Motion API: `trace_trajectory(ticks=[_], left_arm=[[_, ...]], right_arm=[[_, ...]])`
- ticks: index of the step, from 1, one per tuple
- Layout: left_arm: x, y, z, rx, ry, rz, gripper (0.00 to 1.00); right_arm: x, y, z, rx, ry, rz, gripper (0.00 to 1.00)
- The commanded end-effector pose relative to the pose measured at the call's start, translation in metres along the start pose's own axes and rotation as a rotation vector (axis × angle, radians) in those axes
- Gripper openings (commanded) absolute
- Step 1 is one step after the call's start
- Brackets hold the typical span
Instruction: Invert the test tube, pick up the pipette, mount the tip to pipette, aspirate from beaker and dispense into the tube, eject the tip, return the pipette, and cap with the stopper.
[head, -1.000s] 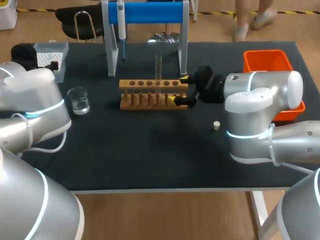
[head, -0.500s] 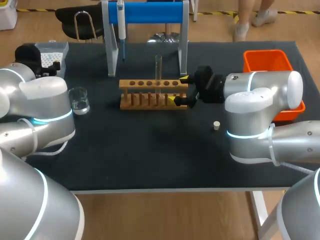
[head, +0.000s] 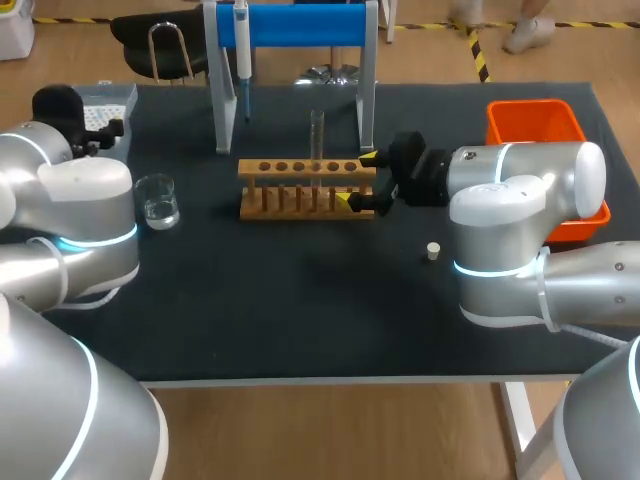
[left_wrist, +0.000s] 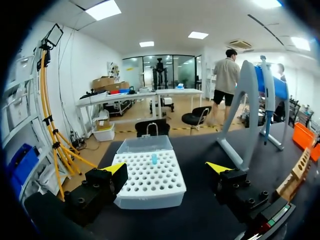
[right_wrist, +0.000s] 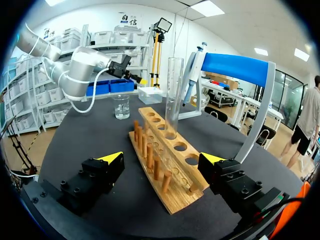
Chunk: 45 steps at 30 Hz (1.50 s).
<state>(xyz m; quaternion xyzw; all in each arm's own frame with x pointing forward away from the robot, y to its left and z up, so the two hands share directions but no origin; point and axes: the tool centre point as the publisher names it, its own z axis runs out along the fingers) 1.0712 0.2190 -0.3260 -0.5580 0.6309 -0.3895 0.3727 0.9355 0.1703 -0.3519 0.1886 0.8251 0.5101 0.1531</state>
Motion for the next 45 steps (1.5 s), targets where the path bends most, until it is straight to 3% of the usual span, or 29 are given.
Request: trace_trajectory(ticks=[1,7,25,27,28,30,33,40,42,45], left_arm=[[-0.011,-0.001,0.010,0.001,0.030,0.003,1.00],[-0.016,-0.003,0.024,-0.004,0.064,0.024,1.00],[-0.010,0.001,0.050,0.004,0.063,0.008,1.00],[-0.010,0.003,0.051,0.005,0.066,0.008,0.78],[-0.010,0.003,0.051,0.005,0.067,0.006,0.80],[-0.010,0.004,0.052,0.002,0.071,0.011,0.71],[-0.010,0.004,0.053,0.001,0.073,0.014,0.78],[-0.014,0.004,0.055,0.005,0.078,0.018,0.72],[-0.015,0.003,0.057,0.005,0.080,0.020,0.64],[-0.017,0.002,0.059,0.004,0.086,0.024,0.63]], right_arm=[[0.001,0.000,0.000,-0.002,-0.003,0.000,1.00],[0.001,0.000,0.000,-0.002,-0.003,0.000,1.00],[0.001,0.000,0.000,-0.002,-0.003,0.000,1.00],[0.001,0.000,0.000,-0.002,-0.003,0.000,1.00],[0.001,0.000,0.000,-0.002,-0.003,0.000,1.00],[0.001,0.000,0.000,-0.002,-0.003,0.000,1.00],[0.001,0.000,0.000,-0.002,-0.003,0.000,1.00],[0.001,0.000,0.000,-0.002,-0.003,0.000,1.00],[0.001,0.000,0.000,-0.002,-0.003,0.000,1.00],[0.001,0.000,0.000,-0.002,-0.003,0.000,1.00]])
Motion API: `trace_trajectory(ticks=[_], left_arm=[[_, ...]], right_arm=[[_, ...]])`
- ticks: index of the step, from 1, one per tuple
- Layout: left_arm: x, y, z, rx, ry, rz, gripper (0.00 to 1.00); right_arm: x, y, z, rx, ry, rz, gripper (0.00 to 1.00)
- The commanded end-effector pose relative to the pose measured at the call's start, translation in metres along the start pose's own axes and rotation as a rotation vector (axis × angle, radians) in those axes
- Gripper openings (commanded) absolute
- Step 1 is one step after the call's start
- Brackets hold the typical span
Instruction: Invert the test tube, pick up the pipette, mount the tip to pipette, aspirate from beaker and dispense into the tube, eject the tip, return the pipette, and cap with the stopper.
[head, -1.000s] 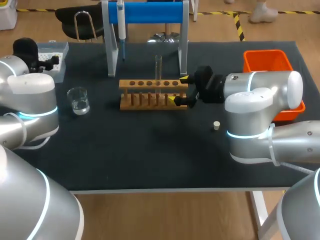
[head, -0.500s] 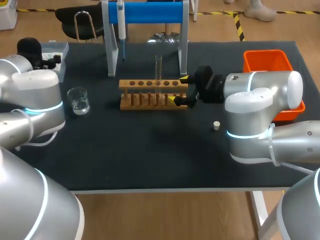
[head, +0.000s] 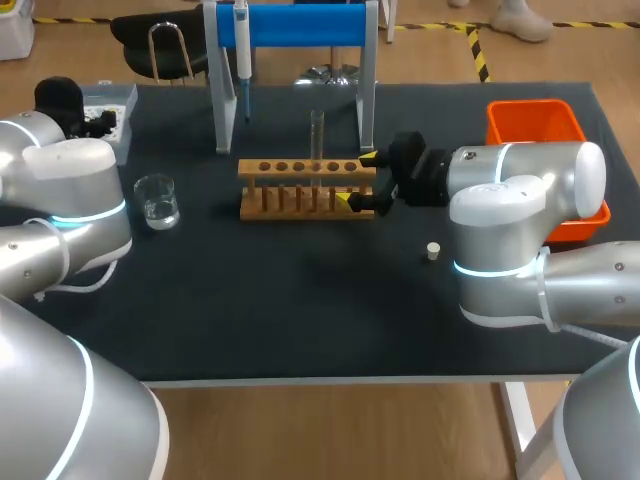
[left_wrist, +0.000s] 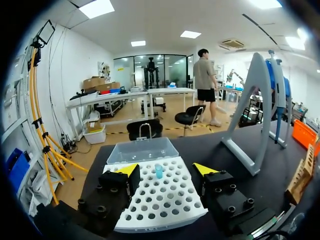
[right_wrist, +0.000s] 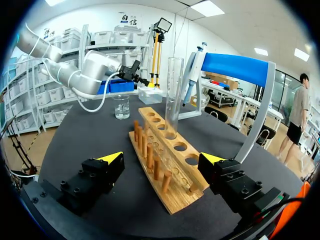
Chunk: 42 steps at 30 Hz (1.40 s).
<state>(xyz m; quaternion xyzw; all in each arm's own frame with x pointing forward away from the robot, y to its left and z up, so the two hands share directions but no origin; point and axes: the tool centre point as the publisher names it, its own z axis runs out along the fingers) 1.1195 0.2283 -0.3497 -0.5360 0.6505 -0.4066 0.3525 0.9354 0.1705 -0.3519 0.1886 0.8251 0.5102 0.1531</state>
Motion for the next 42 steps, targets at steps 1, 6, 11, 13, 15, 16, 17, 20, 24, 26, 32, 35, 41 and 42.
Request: trace_trajectory(ticks=[1,6,11,13,15,16,17,20,24,26,32,35,41,42], left_arm=[[-0.005,-0.001,0.007,0.003,0.011,0.004,0.64],[-0.010,-0.004,0.012,-0.003,0.020,0.015,0.53],[-0.014,-0.006,0.017,-0.005,0.027,0.018,0.51],[-0.014,-0.005,0.018,-0.006,0.030,0.018,0.50],[-0.015,-0.005,0.021,-0.006,0.033,0.017,0.49],[-0.015,-0.005,0.021,-0.006,0.034,0.015,0.49],[-0.015,-0.004,0.022,-0.006,0.035,0.015,0.49],[-0.015,-0.003,0.024,-0.008,0.039,0.013,0.49],[-0.015,-0.001,0.025,-0.009,0.041,0.010,0.49],[-0.015,-0.001,0.026,-0.011,0.042,0.011,0.49],[-0.015,0.000,0.027,-0.013,0.047,0.012,0.48],[-0.015,0.000,0.028,-0.017,0.051,0.014,0.48],[-0.014,0.000,0.029,-0.019,0.055,0.015,0.48],[-0.014,0.000,0.029,-0.021,0.055,0.015,0.48]], right_arm=[[0.001,-0.001,0.000,-0.001,-0.003,0.000,1.00],[0.001,-0.001,0.000,-0.001,-0.003,0.000,1.00],[0.001,-0.001,0.000,-0.001,-0.003,0.000,1.00],[0.001,-0.001,0.000,-0.001,-0.003,0.000,1.00],[0.001,-0.001,0.000,-0.001,-0.003,0.000,1.00],[0.001,-0.001,0.000,-0.001,-0.003,0.000,1.00],[0.001,-0.001,0.000,-0.001,-0.003,0.000,1.00],[0.001,-0.001,0.000,-0.001,-0.003,0.000,1.00],[0.001,-0.001,0.000,-0.001,-0.003,0.000,1.00],[0.001,-0.001,0.000,-0.001,-0.003,0.000,1.00],[0.001,-0.001,0.000,-0.001,-0.003,0.000,1.00],[0.001,-0.001,0.000,-0.001,-0.003,0.000,1.00],[0.001,-0.001,0.000,-0.001,-0.003,0.000,1.00],[0.001,-0.001,0.000,-0.001,-0.003,0.000,1.00]])
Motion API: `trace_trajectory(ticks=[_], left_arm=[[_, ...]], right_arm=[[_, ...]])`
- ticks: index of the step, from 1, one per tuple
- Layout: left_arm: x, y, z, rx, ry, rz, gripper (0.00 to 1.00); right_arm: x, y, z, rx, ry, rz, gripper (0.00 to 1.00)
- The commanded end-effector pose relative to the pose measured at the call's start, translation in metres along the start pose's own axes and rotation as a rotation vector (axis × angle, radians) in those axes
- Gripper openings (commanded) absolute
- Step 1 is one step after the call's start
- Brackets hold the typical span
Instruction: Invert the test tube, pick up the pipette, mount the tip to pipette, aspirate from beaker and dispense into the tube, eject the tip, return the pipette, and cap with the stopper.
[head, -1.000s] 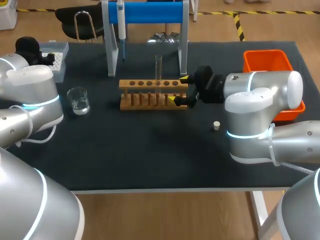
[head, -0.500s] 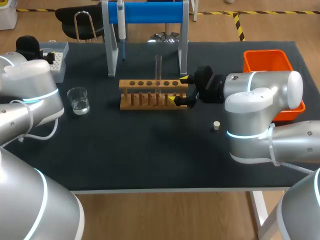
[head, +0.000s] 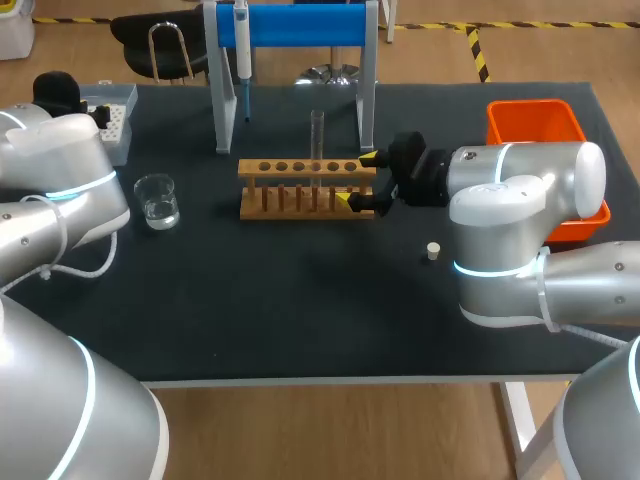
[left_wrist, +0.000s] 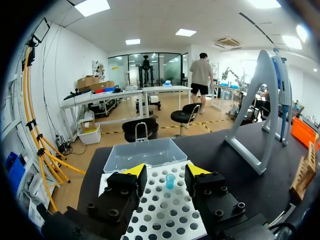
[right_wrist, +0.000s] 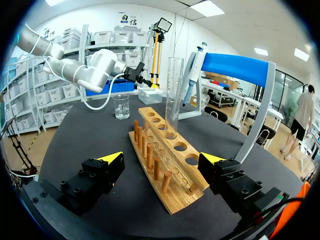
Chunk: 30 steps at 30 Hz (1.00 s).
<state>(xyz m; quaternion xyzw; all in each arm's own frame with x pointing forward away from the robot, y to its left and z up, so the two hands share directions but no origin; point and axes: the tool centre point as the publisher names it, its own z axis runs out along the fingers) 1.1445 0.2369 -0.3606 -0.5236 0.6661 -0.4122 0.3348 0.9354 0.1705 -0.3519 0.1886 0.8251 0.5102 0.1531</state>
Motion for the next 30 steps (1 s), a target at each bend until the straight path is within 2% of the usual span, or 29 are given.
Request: trace_trajectory(ticks=[1,30], left_arm=[[-0.0016,0.0000,0.0033,-0.005,0.005,0.001,0.48],[0.0013,0.0021,0.0065,-0.019,0.016,-0.001,0.46]], right_arm=[[0.0008,-0.0005,0.0004,-0.001,-0.003,0.000,1.00],[0.0008,-0.0005,0.0004,-0.001,-0.003,0.000,1.00]])
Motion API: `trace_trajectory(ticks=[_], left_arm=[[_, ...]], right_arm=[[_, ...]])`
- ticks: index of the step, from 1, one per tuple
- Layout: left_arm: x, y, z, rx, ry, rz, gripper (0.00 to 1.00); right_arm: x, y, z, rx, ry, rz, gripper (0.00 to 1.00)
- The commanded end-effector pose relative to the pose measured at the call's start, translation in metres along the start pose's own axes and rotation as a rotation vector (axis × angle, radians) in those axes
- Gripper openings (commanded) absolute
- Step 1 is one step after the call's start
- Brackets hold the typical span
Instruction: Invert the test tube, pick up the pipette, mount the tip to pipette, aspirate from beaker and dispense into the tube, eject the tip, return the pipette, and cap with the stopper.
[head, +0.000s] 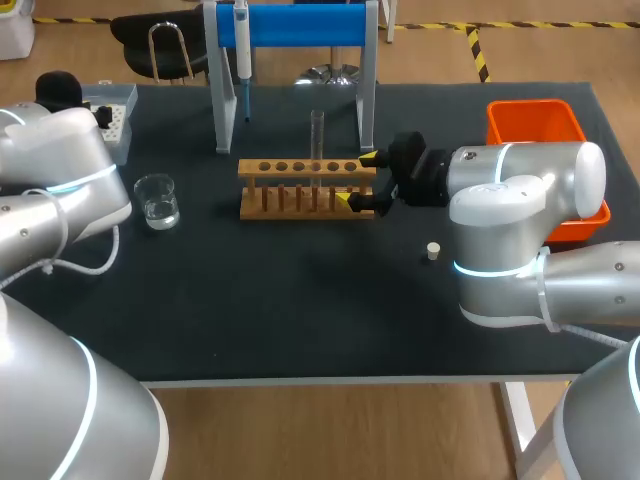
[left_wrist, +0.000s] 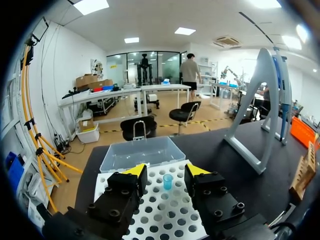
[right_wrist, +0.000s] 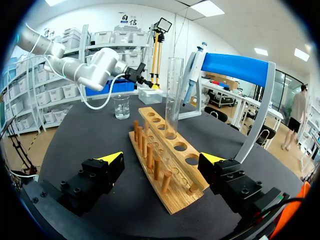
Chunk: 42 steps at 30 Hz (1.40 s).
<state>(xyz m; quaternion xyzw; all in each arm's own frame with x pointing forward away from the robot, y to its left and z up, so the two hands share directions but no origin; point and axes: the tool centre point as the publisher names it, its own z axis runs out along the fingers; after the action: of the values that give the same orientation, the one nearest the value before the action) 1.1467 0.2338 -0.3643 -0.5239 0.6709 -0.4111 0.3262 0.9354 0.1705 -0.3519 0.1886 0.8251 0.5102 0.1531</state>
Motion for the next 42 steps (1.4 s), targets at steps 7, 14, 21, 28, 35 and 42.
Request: trace_trajectory(ticks=[7,14,21,28,35,42], left_arm=[[-0.0005,0.0011,0.0012,-0.007,0.006,0.002,0.44],[0.0000,0.0022,0.0009,-0.009,0.008,0.002,0.43],[-0.0002,0.0030,0.0004,-0.012,0.005,0.002,0.43],[-0.0007,0.0033,-0.0003,-0.012,0.003,0.004,0.39],[-0.0012,0.0032,-0.0005,-0.009,0.001,0.008,0.35],[-0.0016,0.0032,-0.0003,-0.011,-0.002,0.009,0.30]], right_arm=[[0.0008,-0.0005,0.0004,-0.001,-0.003,0.000,1.00],[0.0008,-0.0005,0.0004,-0.001,-0.003,0.000,1.00],[0.0008,-0.0005,0.0004,-0.001,-0.003,0.000,1.00],[0.0008,-0.0005,0.0004,-0.001,-0.003,0.000,1.00],[0.0008,-0.0005,0.0004,-0.001,-0.003,0.000,1.00],[0.0008,-0.0005,0.0004,-0.001,-0.003,0.000,1.00]])
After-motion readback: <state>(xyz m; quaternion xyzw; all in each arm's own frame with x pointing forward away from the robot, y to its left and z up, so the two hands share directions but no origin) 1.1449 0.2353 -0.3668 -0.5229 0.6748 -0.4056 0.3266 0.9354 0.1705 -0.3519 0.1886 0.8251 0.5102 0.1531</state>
